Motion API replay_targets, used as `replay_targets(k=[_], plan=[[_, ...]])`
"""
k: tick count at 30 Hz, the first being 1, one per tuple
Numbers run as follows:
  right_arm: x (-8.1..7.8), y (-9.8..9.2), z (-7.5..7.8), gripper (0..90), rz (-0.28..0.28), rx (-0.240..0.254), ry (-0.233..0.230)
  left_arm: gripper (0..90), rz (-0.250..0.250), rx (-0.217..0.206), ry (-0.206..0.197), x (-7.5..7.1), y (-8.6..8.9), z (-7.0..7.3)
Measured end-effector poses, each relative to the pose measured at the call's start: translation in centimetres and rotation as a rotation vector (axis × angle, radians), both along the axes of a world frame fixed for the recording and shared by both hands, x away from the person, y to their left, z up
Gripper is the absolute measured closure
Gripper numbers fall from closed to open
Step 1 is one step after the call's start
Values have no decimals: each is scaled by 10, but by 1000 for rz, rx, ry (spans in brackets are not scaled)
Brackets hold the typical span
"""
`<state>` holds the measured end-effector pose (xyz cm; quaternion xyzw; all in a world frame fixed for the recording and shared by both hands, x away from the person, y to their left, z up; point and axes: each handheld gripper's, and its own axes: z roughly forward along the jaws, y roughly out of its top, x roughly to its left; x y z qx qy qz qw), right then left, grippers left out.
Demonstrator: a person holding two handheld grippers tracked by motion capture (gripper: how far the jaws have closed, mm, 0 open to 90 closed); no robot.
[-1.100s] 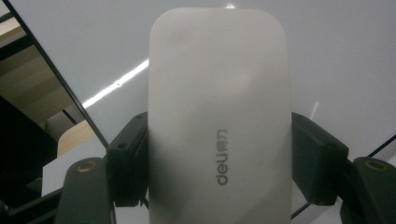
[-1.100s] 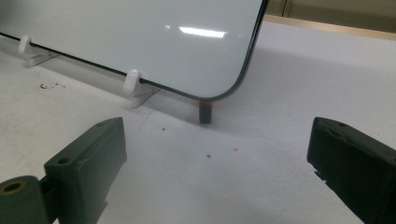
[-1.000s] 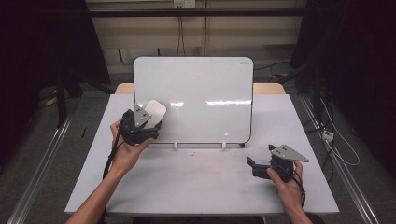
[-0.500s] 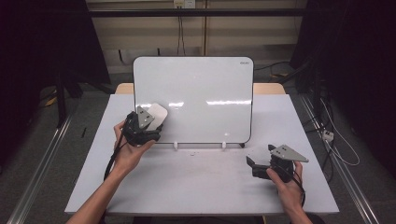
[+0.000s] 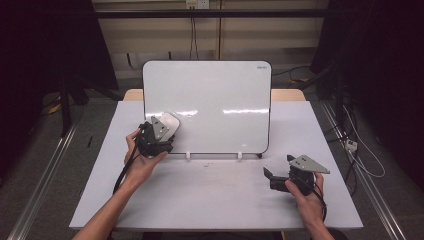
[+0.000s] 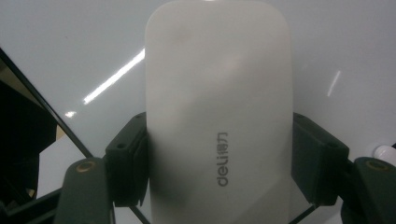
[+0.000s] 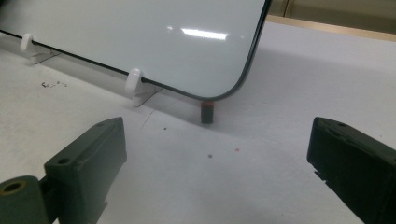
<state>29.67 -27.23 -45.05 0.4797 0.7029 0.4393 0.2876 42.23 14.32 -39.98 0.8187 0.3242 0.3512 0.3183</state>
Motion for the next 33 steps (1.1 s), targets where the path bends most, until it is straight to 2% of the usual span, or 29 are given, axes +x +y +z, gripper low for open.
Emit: replay_targets(k=[2,6,11,19,24,27,29,33], plan=[[0,0,0,44,0,0,0,304,4,13,-4,0,-1,0],[0,1,0,44,0,1,3,293,5,-15,14,2,1,-1],[0,0,0,44,-2,-1,1,284,-3,-21,23,3,1,0],[0,1,0,44,1,3,4,137,-9,-56,50,2,5,4],[1,1,0,44,1,2,2,63,-22,-131,54,-2,8,11],[1,1,0,44,3,2,4,49,-40,-191,82,-4,12,16],[1,1,0,44,3,3,5,48,-58,-202,101,-6,15,18],[1,2,0,44,5,2,6,47,-77,-277,149,-10,20,20]])
